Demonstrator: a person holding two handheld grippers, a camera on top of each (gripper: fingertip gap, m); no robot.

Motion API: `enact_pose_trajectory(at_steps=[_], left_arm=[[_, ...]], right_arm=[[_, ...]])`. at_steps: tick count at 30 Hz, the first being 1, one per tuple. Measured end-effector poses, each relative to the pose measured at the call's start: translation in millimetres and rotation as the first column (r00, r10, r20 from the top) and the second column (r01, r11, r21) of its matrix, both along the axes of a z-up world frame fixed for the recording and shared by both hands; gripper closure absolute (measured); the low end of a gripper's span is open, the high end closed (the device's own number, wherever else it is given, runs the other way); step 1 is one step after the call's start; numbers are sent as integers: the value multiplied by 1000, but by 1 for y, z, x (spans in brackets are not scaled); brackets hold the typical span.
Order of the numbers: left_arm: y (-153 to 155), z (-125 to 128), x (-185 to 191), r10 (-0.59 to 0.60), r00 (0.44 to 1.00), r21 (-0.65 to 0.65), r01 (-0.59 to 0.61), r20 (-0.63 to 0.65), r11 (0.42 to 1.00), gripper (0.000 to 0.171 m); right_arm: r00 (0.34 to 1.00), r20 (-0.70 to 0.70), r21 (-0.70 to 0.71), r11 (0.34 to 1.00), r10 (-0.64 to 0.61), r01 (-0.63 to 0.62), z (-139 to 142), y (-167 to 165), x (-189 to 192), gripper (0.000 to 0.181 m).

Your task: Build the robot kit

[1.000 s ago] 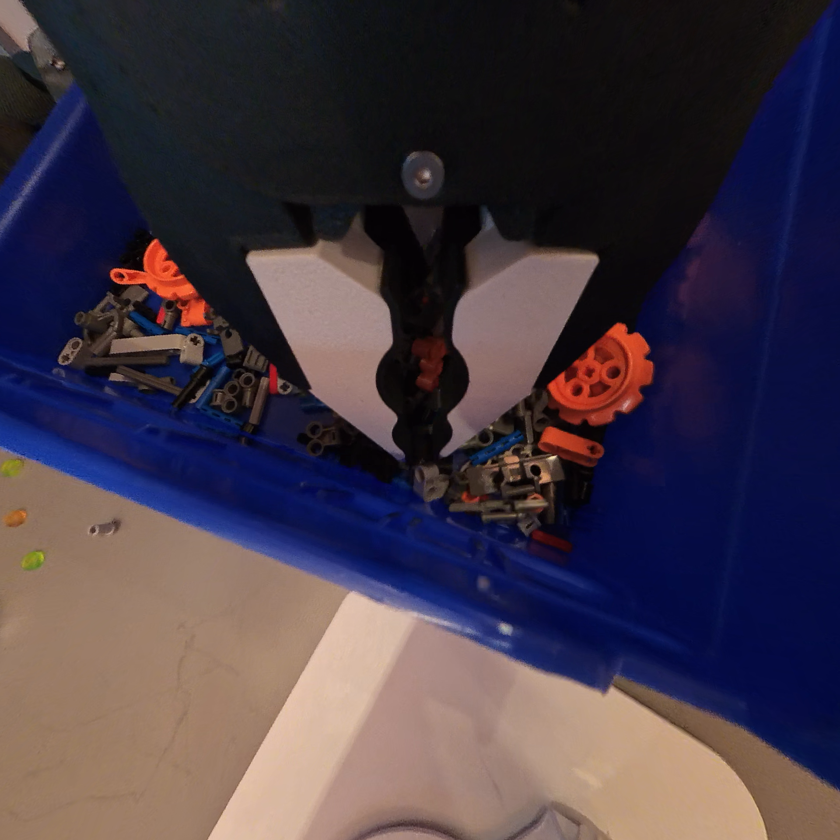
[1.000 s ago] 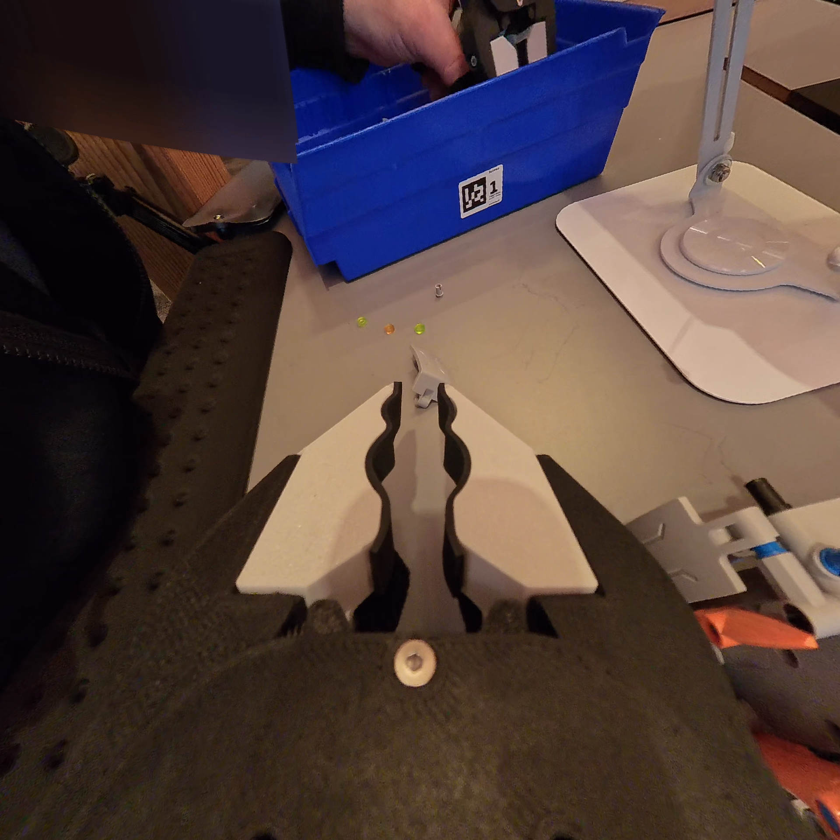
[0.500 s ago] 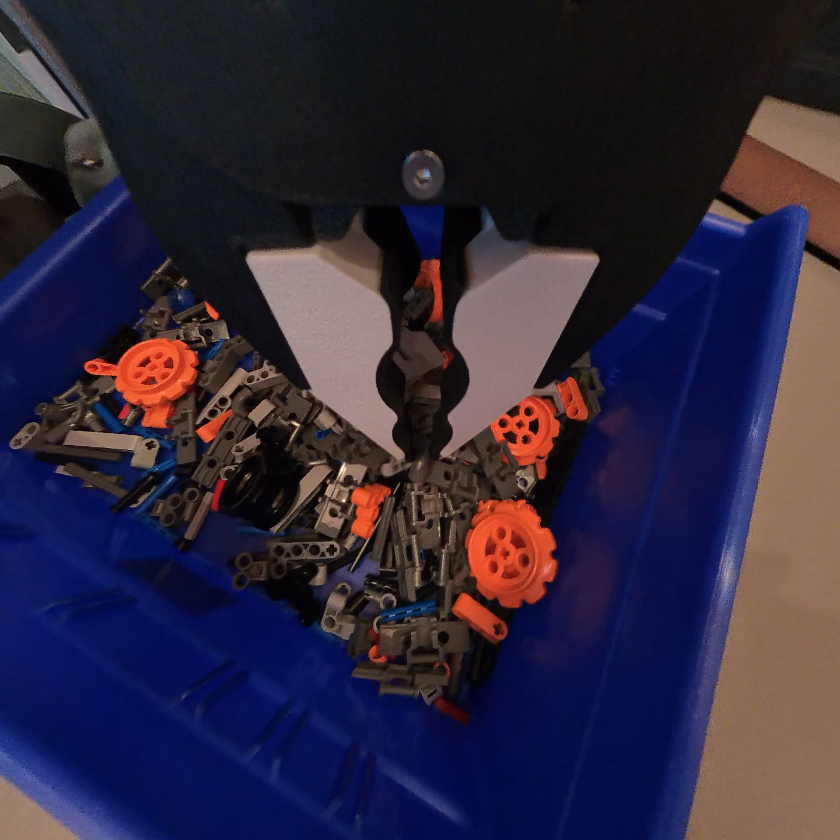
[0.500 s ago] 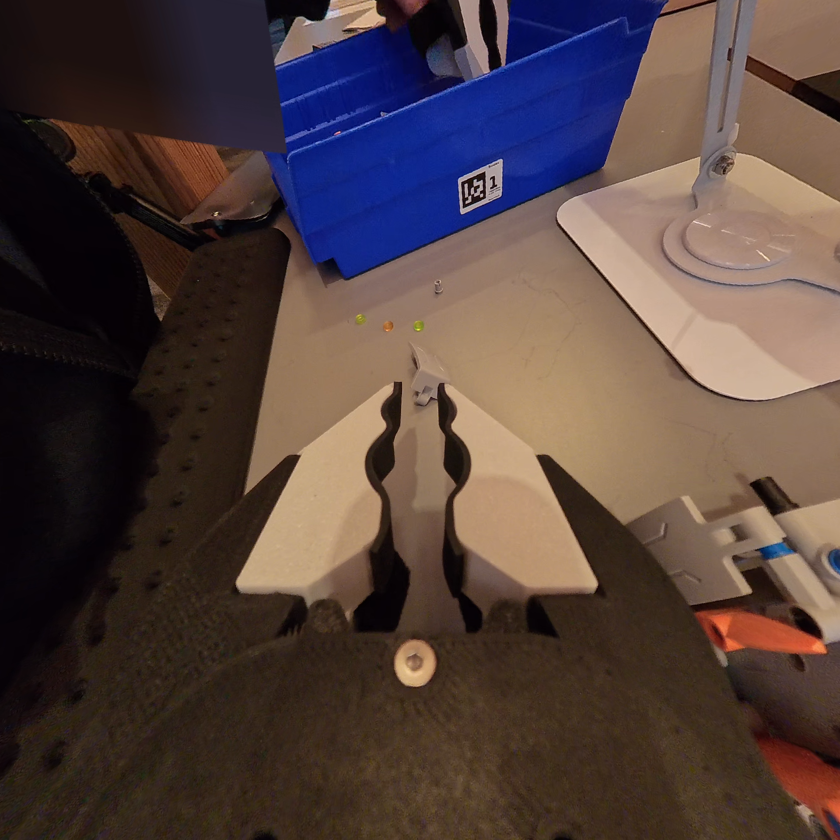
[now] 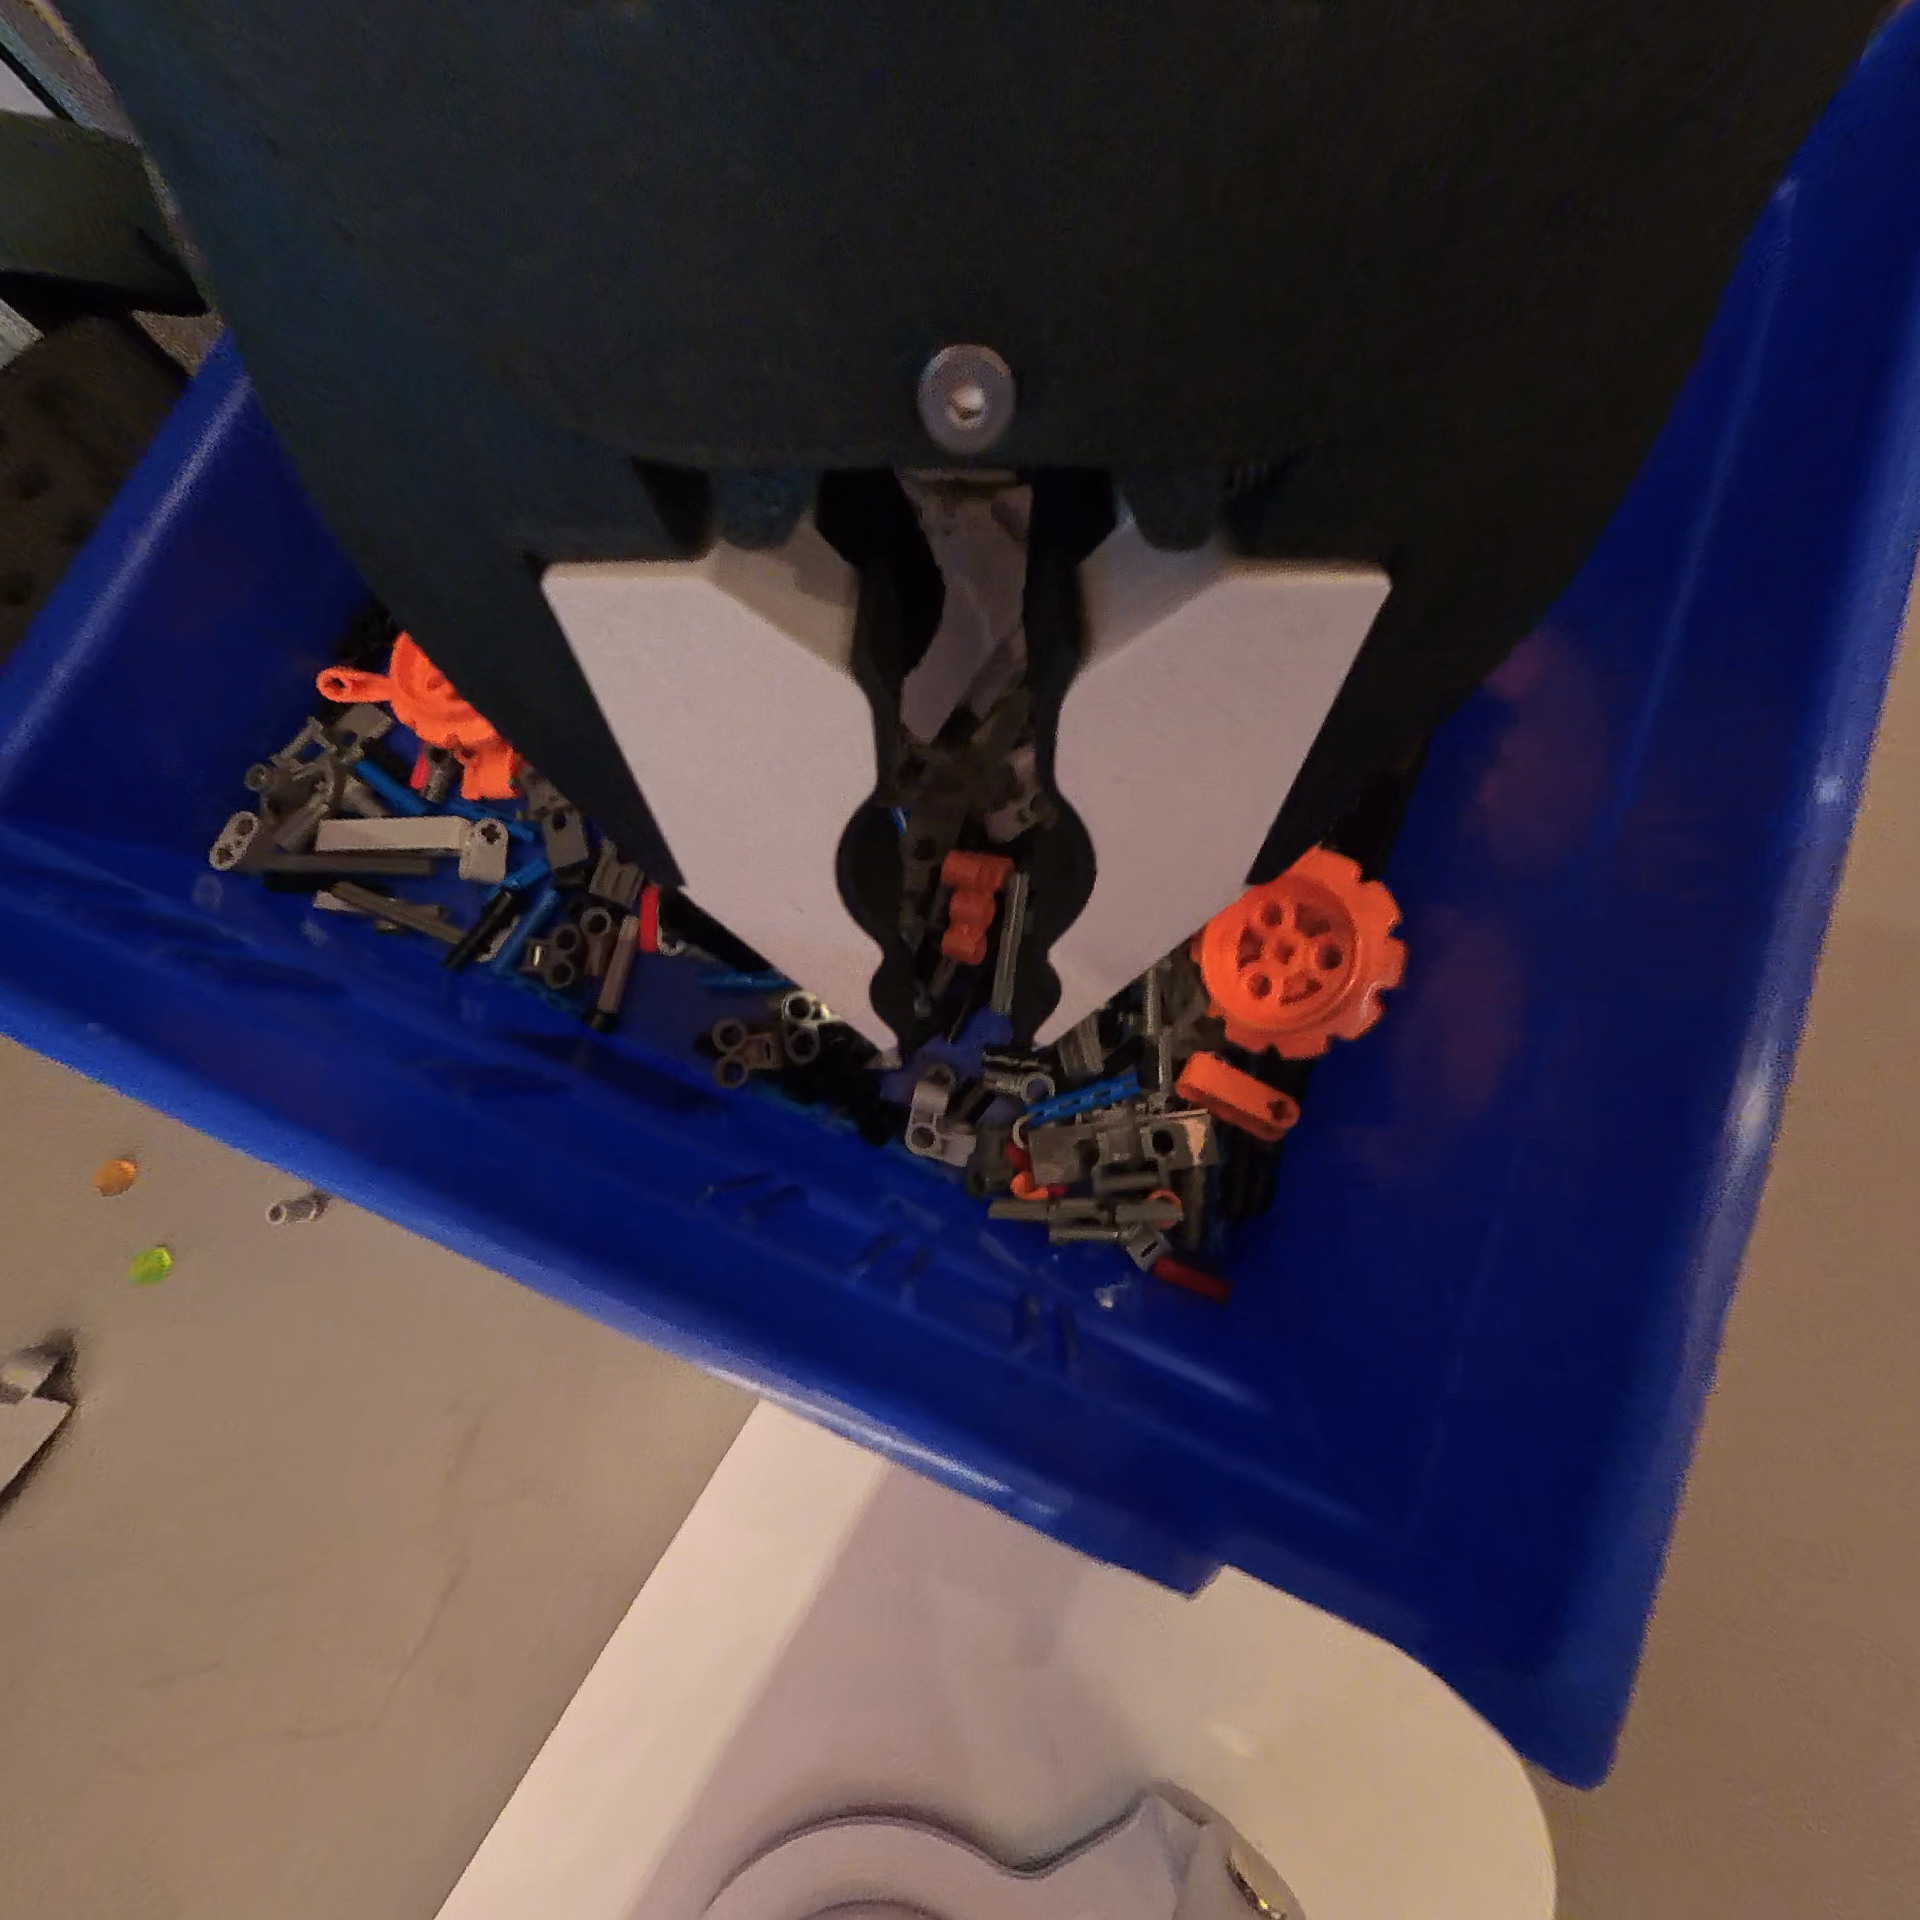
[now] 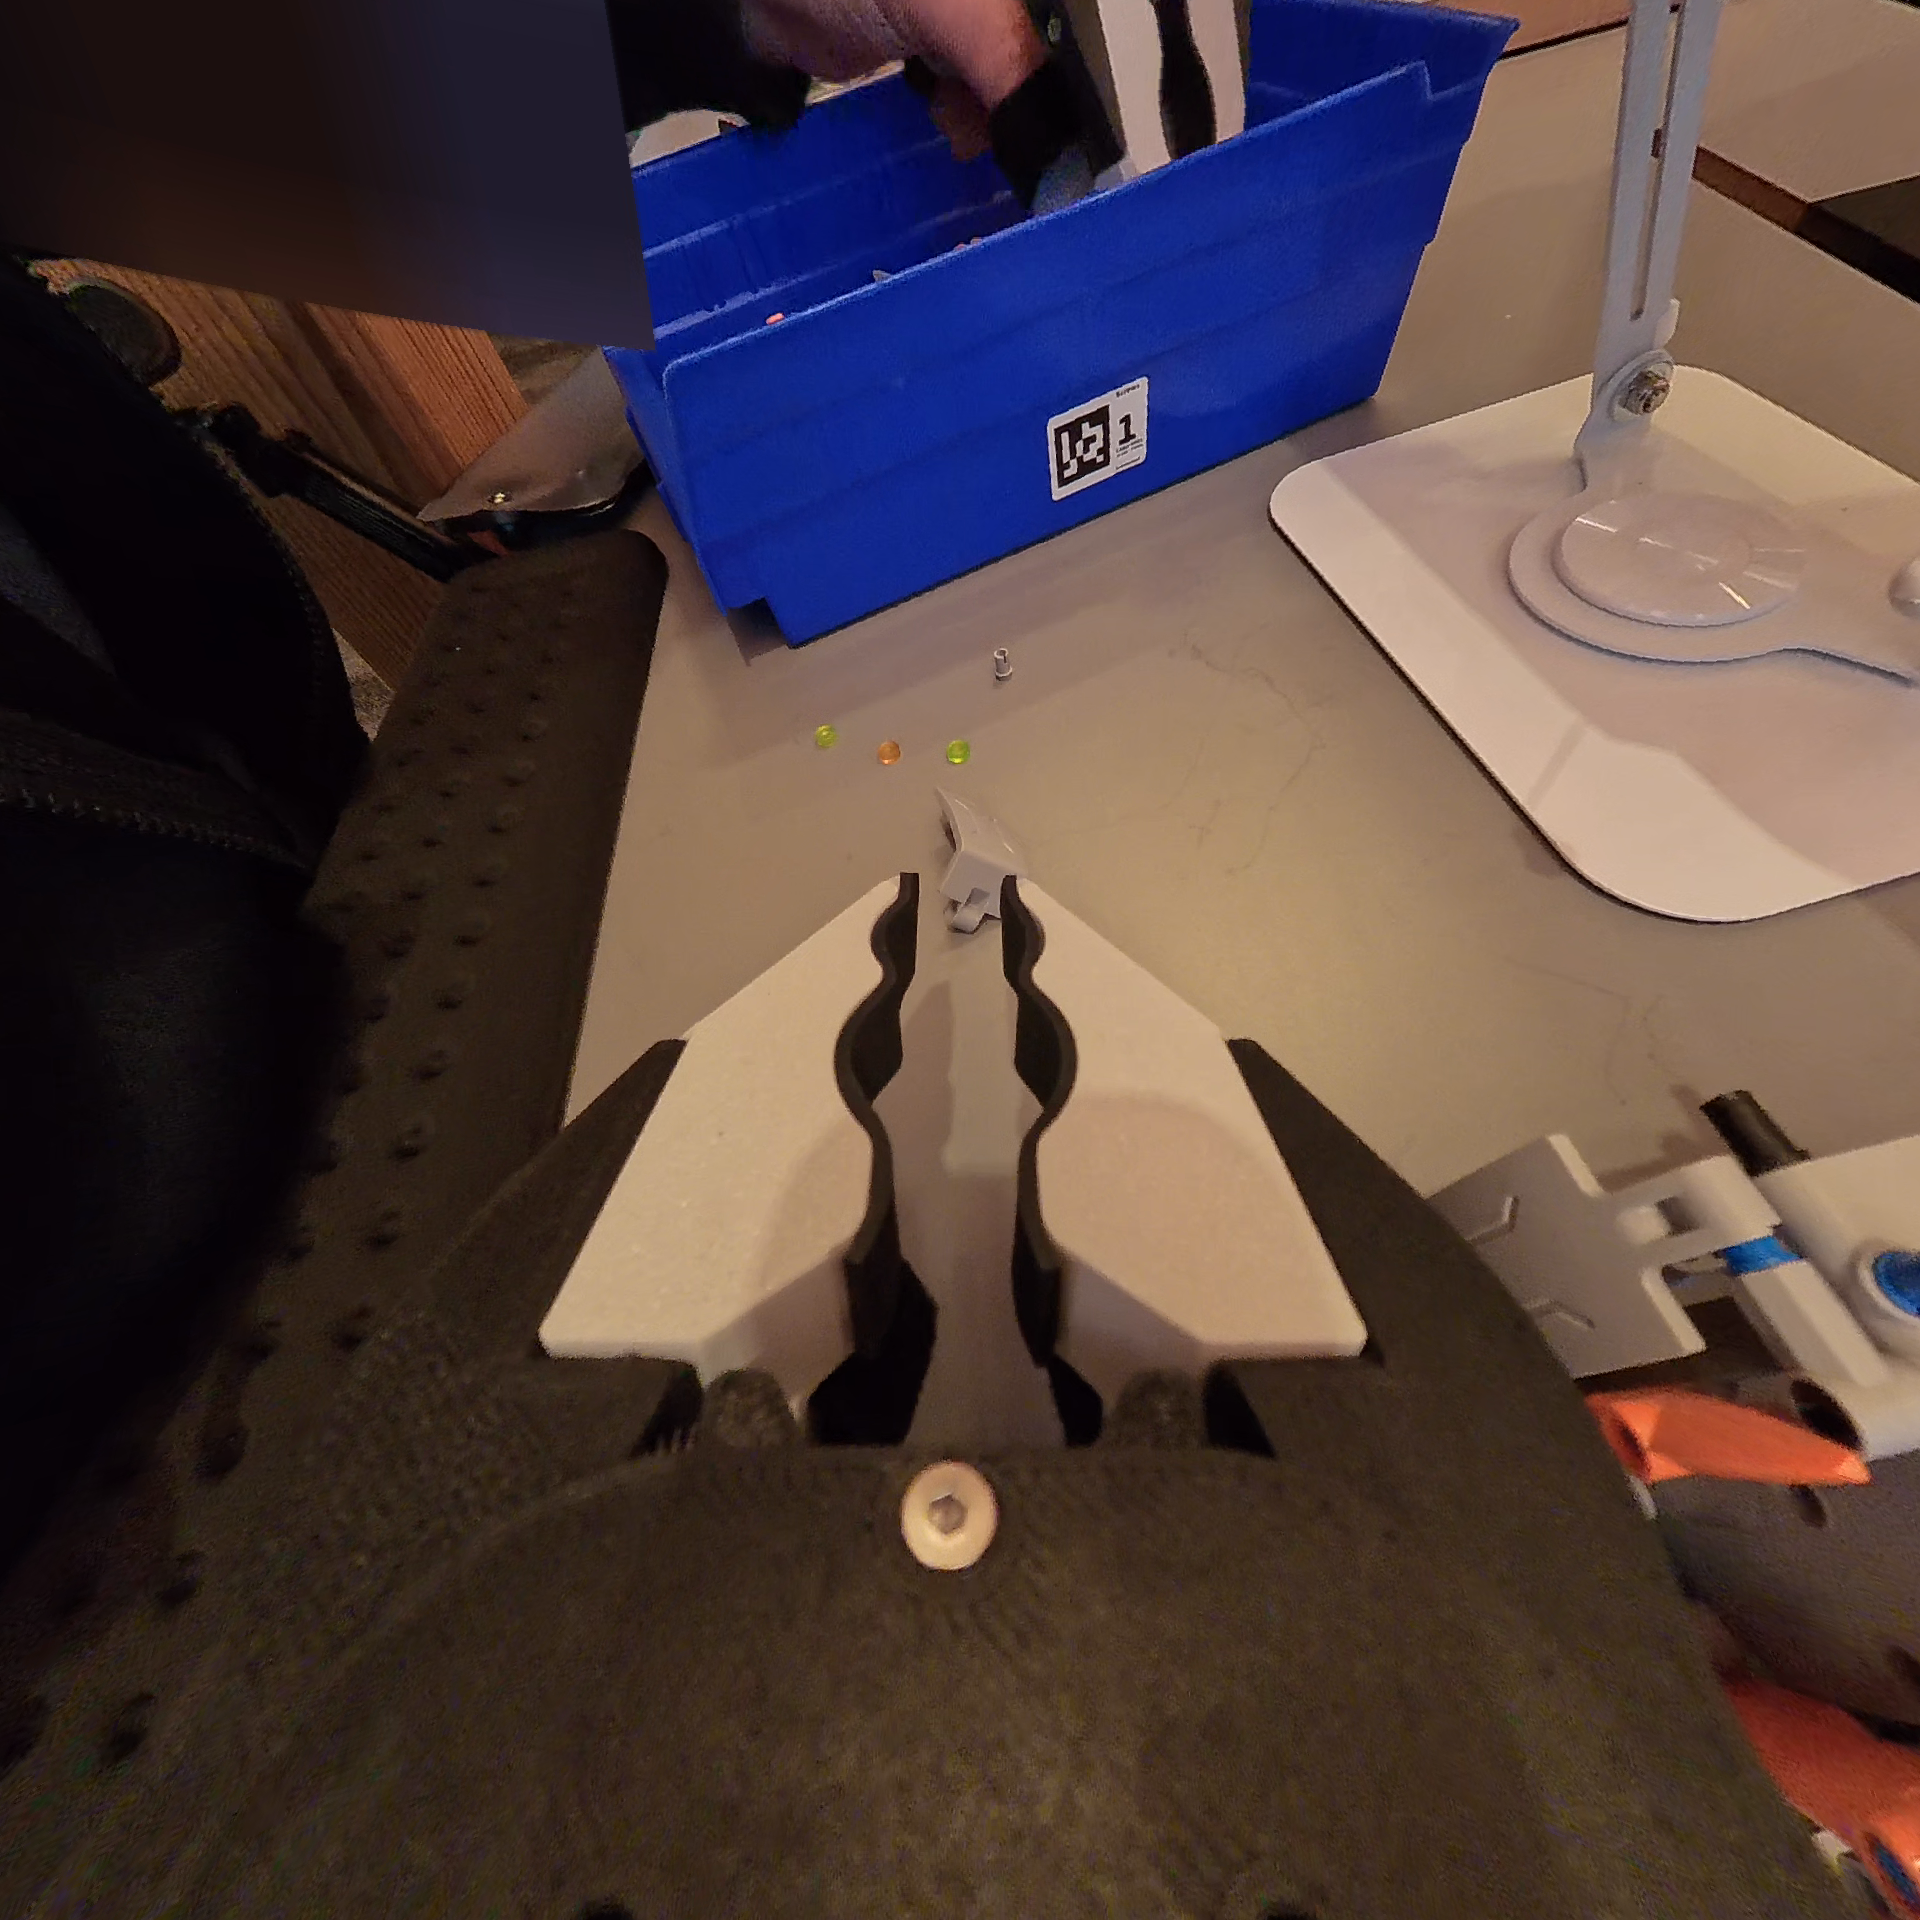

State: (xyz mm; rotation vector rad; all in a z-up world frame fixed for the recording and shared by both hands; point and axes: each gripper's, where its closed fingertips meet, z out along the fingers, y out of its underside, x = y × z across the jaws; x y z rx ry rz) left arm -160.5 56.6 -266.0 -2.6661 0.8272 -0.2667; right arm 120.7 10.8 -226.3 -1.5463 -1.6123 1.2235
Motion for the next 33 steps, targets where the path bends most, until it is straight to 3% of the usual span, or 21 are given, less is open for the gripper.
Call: enact_pose_trajectory(at_steps=[3,9,14,15,22,30,33], left_arm=[[3,-12,13,6,997,-32,-3,72,999,151],[8,-21,12,-44,998,-9,44,50,999,145],[0,-19,11,-76,997,-28,76,-5,997,162],[-3,-18,8,-91,995,-25,90,-34,996,171],[-36,-19,-13,-91,993,-131,81,-73,988,171],[-82,-14,-7,-169,985,-278,150,-46,949,171],[-79,-6,-7,-154,987,-250,140,-36,958,171]], right_arm=[[1000,1,0,1000,2,-2,0,0,0,168],[1000,2,-1,1000,3,-3,-1,0,0,168],[1000,5,0,1000,2,-2,-2,0,0,168],[1000,3,1,1000,0,0,-1,0,0,168],[1000,7,0,1000,2,-2,-2,0,0,168],[1000,9,-1,1000,0,0,-3,0,0,168],[1000,8,1,1000,0,0,-2,0,0,168]])
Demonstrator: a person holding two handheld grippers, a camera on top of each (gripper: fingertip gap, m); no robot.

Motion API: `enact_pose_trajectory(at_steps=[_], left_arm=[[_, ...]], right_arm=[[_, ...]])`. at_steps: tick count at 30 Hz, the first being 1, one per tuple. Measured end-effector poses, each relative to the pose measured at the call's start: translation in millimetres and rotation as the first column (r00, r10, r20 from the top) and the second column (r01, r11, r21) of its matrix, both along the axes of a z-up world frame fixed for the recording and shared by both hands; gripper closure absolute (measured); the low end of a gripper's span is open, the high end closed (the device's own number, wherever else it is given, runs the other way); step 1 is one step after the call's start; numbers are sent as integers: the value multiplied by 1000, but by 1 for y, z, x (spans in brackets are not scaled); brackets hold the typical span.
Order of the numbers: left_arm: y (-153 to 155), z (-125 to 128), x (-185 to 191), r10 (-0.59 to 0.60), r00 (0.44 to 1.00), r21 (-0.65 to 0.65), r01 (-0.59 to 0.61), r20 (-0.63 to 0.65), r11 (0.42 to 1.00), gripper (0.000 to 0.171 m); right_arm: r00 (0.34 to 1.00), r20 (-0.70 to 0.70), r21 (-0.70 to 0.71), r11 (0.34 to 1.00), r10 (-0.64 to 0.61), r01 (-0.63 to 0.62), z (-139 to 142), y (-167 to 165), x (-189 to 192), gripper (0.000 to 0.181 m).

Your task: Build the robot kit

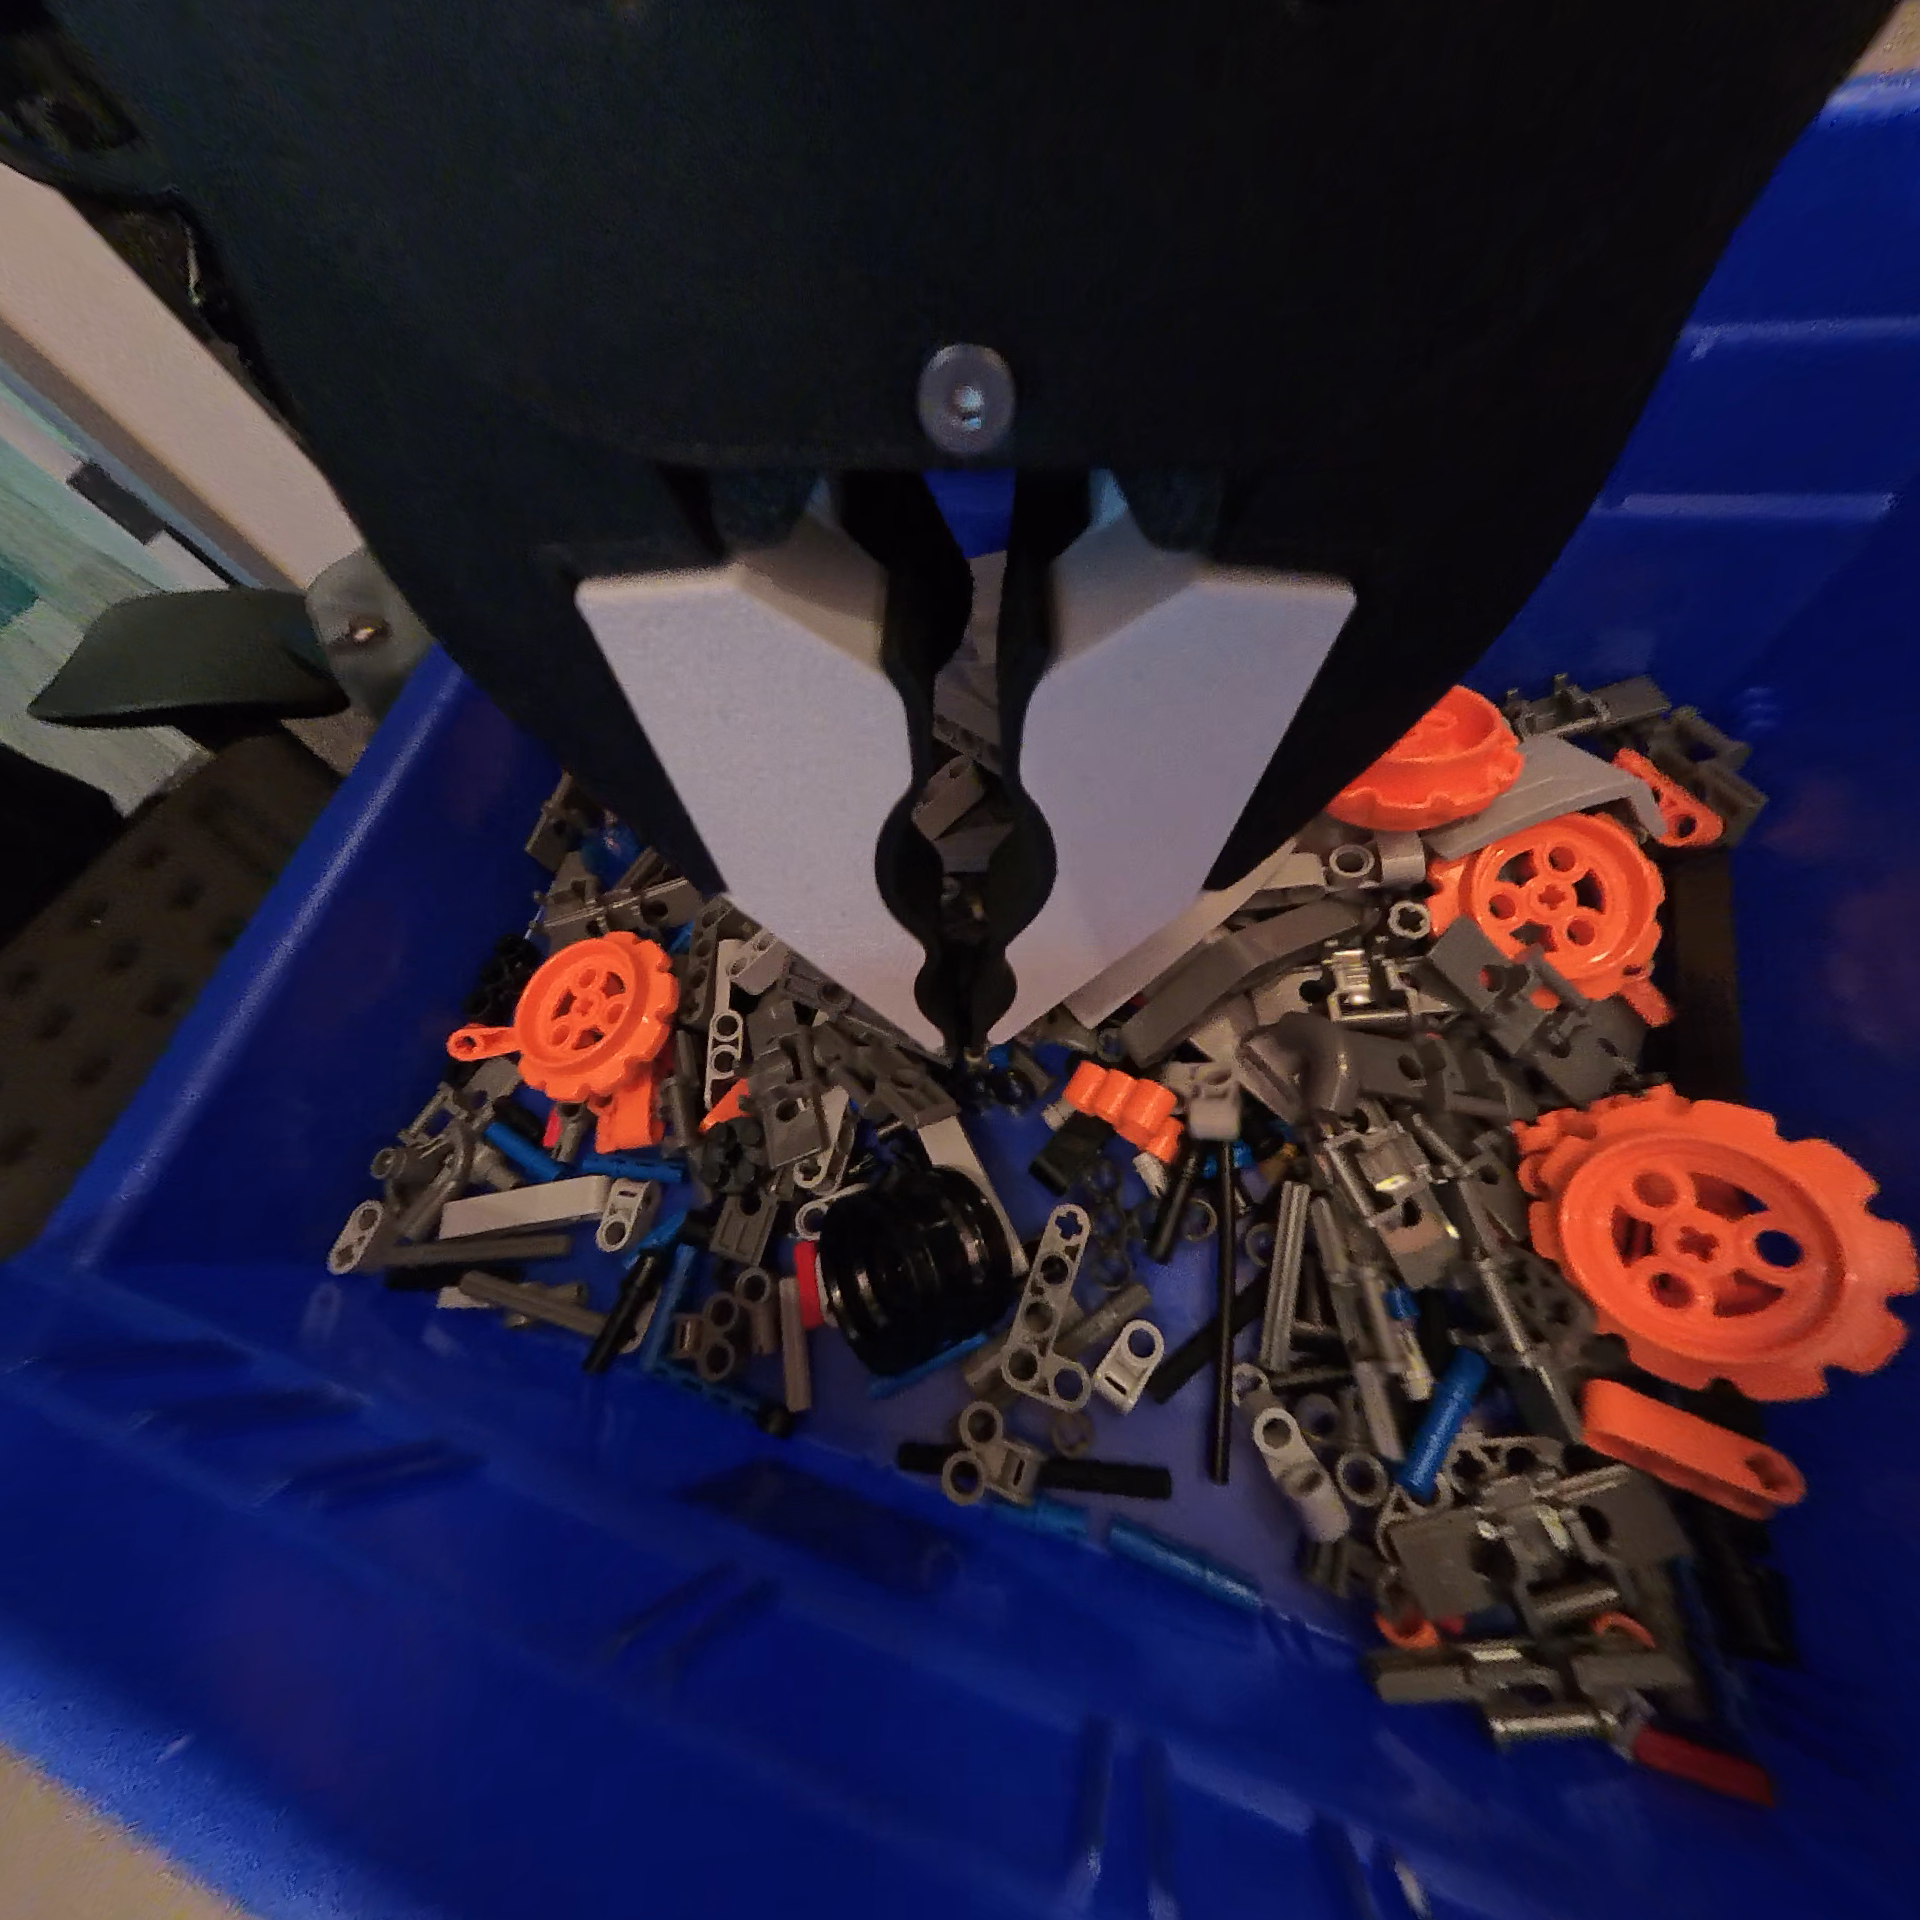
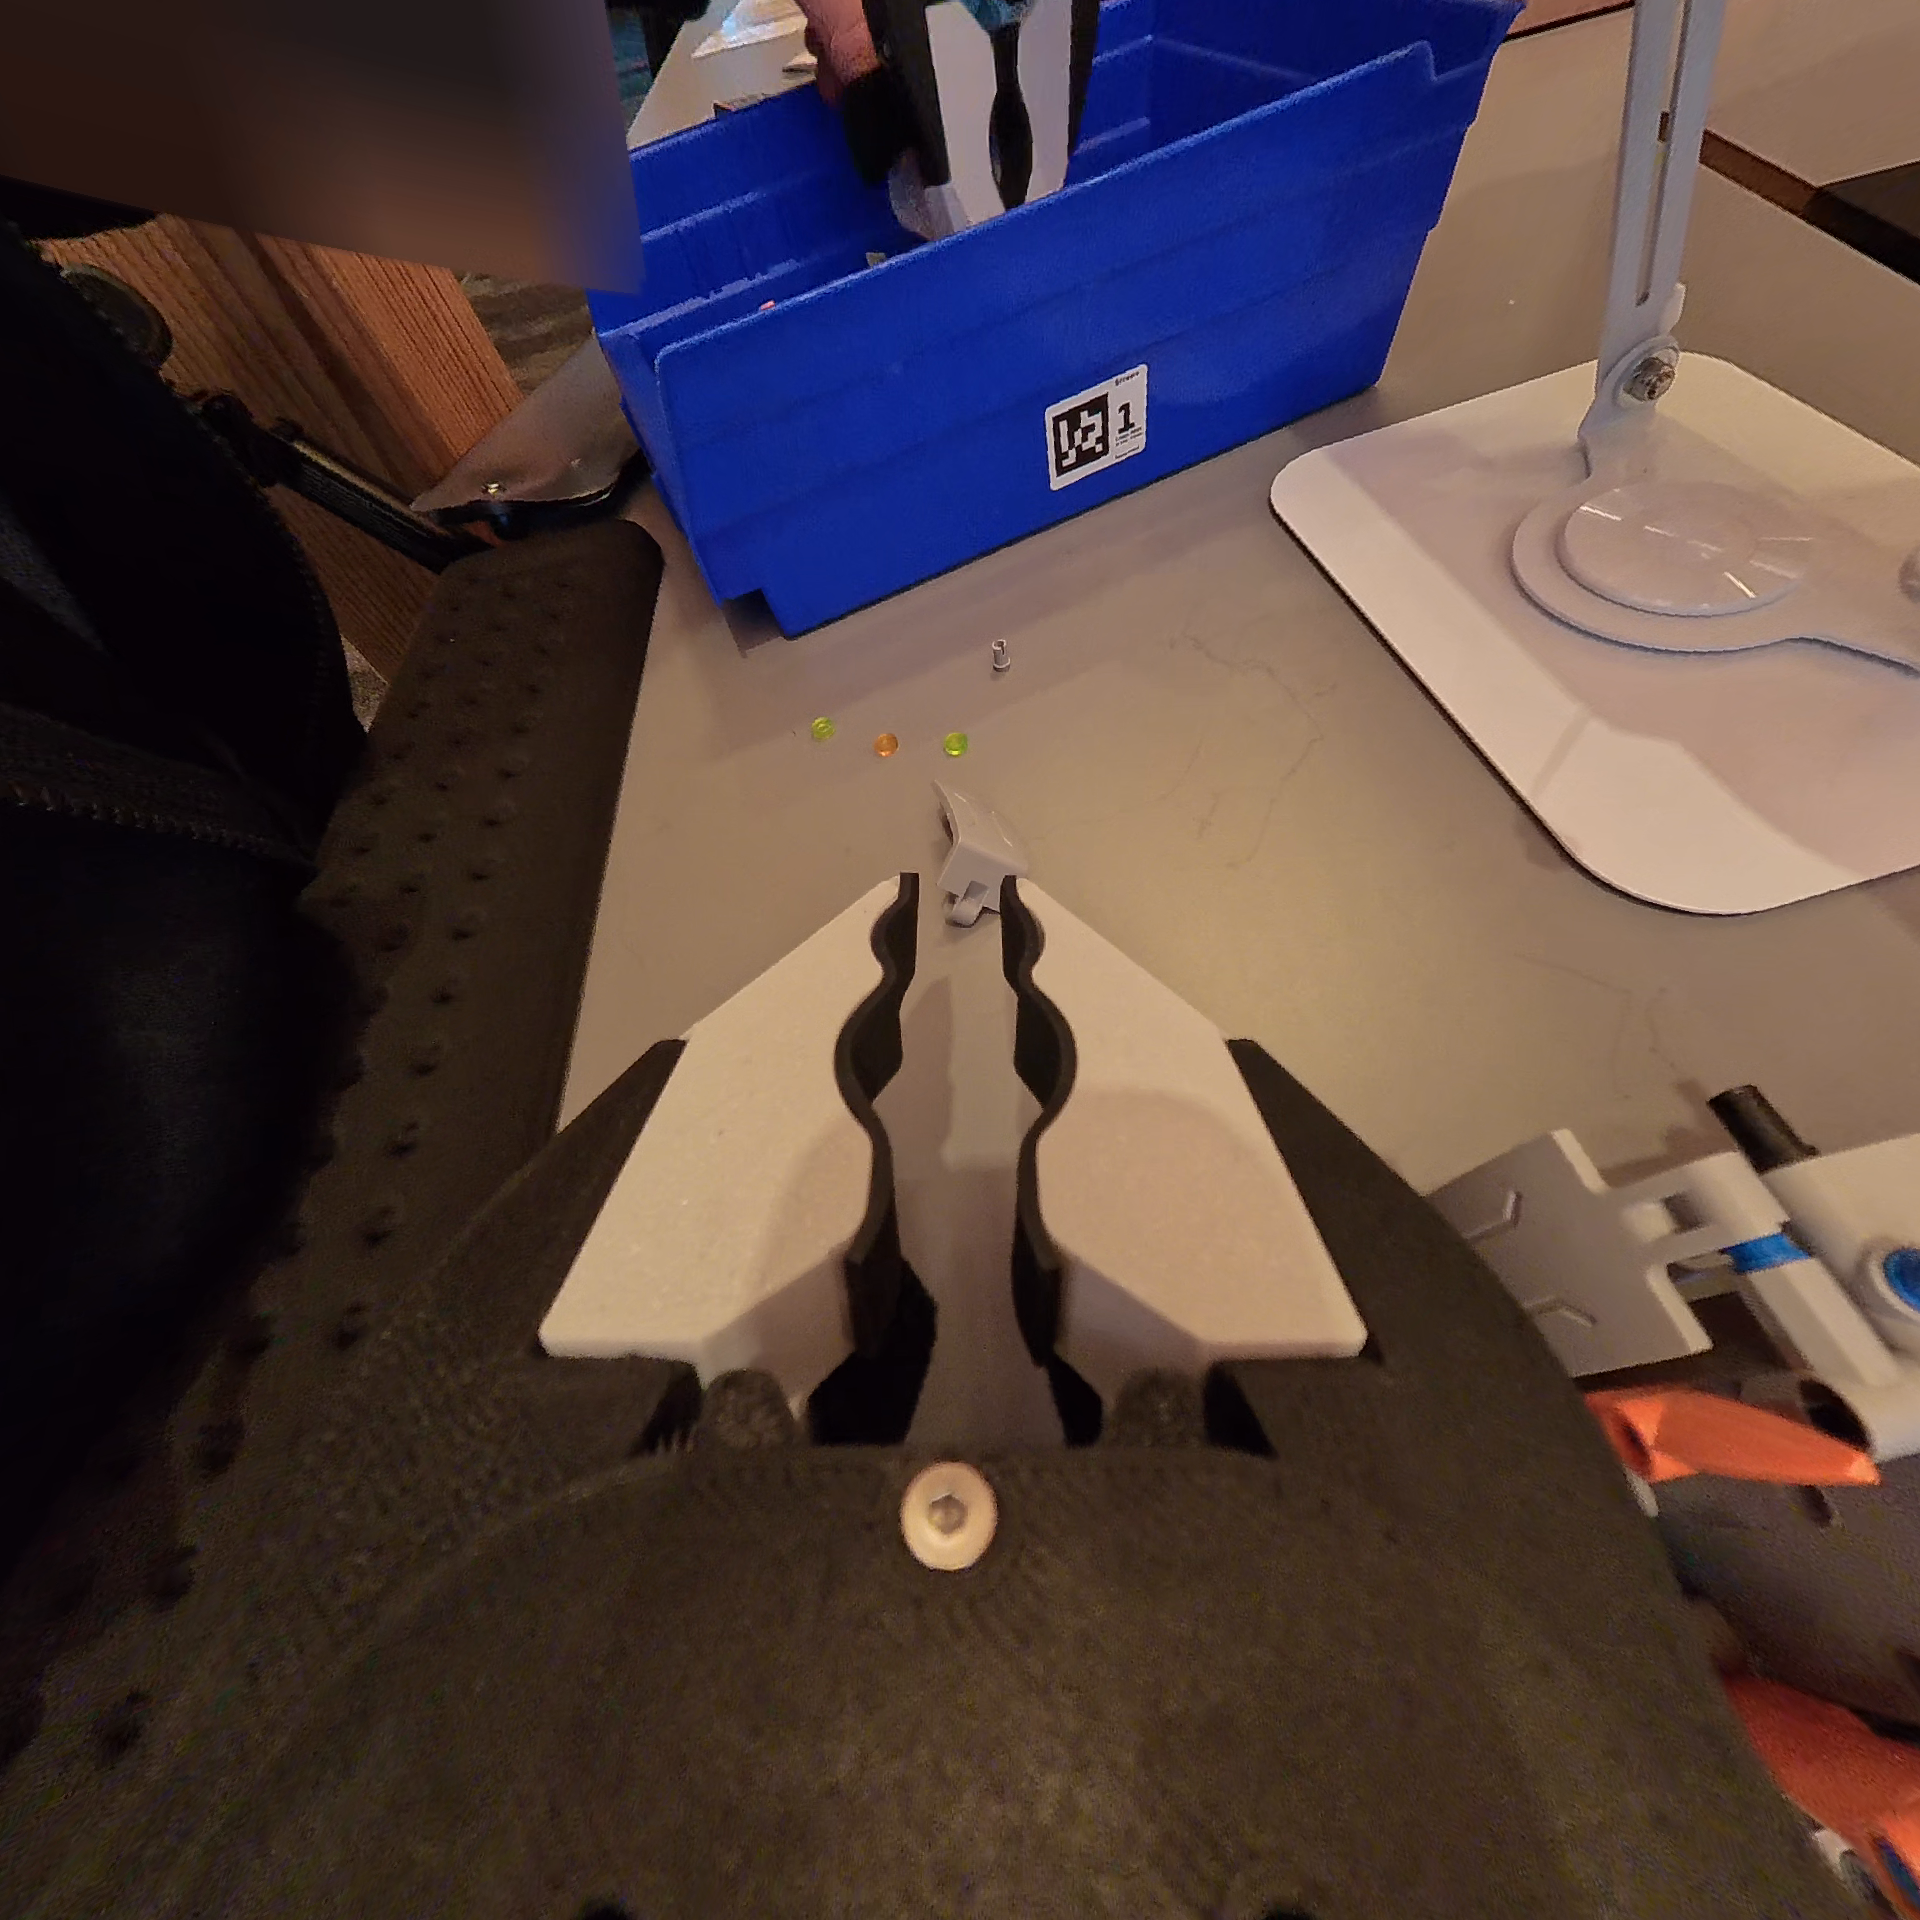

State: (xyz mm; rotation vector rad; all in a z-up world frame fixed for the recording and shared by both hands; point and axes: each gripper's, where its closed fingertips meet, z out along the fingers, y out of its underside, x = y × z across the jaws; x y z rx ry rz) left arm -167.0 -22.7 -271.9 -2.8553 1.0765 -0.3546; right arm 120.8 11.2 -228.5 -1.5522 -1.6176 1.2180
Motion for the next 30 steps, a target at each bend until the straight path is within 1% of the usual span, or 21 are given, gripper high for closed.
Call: enact_pose_trajectory(at_steps=[3,5,7,12,13,15,19,23,28,30], left_arm=[[17,11,-1,44,998,84,-47,38,995,171],[30,14,1,63,996,140,-72,65,988,170],[33,9,4,63,995,127,-72,74,989,171],[34,-16,-2,50,998,99,-46,-37,994,171],[37,-14,-1,54,998,115,-50,-30,992,171],[40,-14,-9,58,996,132,-49,-66,990,171],[38,-18,-12,76,996,106,-72,-38,992,171],[37,-18,-10,48,998,111,-42,-49,993,171],[38,-22,-9,25,998,115,-18,-62,993,164],[38,-23,-9,26,998,115,-19,-62,993,165]], right_arm=[[1000,-4,1,1000,-1,1,1,0,0,168],[1000,-3,0,1000,0,0,1,0,0,168],[1000,-3,2,1000,0,0,1,0,0,168],[1000,-7,1,1000,-2,2,2,0,1,168],[1000,-7,1,1000,-1,1,2,0,1,168],[1000,-7,0,1000,0,0,2,0,1,168],[1000,-9,1,1000,0,0,3,0,1,168],[1000,-9,0,1000,0,0,2,0,1,168],[1000,-13,2,1000,-1,1,4,0,1,168],[1000,-14,2,1000,-1,1,4,0,1,168]])
